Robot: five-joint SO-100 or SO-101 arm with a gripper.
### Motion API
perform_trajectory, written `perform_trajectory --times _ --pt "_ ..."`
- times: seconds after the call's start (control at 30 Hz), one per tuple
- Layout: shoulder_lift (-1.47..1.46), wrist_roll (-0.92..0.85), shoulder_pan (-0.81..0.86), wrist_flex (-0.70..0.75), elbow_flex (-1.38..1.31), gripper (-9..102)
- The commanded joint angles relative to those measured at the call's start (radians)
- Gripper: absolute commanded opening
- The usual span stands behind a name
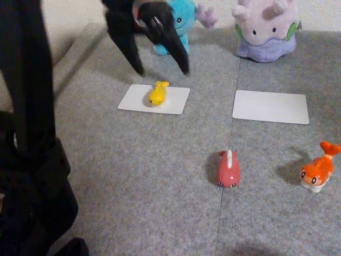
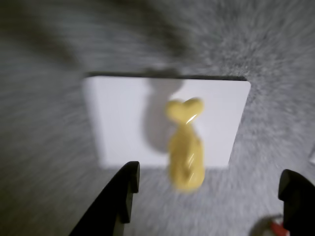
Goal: Wooper wants to eat egg sudhi, and Goomy wants to eat shrimp sushi
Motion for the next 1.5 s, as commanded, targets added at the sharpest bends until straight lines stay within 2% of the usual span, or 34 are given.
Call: perform_trajectory --times 0.0,0.13,0.23,0.43,0.67,0.87,1.03,1.37,1.47 --pt "0.192 -0.003 0.005 0.055 -0.029 33" --pt "0.290 -0.025 0.092 0.124 -0.029 33" --pt "0.310 -0.074 0.262 0.184 -0.021 33" --pt "0.275 -0.244 0.657 0.163 -0.018 32" --pt "0.117 -0.396 0.922 0.155 -0.017 32" --pt "-0.089 -0.433 0.986 0.034 -0.018 32" --pt "-0.186 -0.437 0.977 -0.043 -0.018 32" --pt "-0.210 -0.423 0.954 -0.117 -0.018 32" --pt "-0.212 -0.419 0.936 -0.117 -0.018 26"
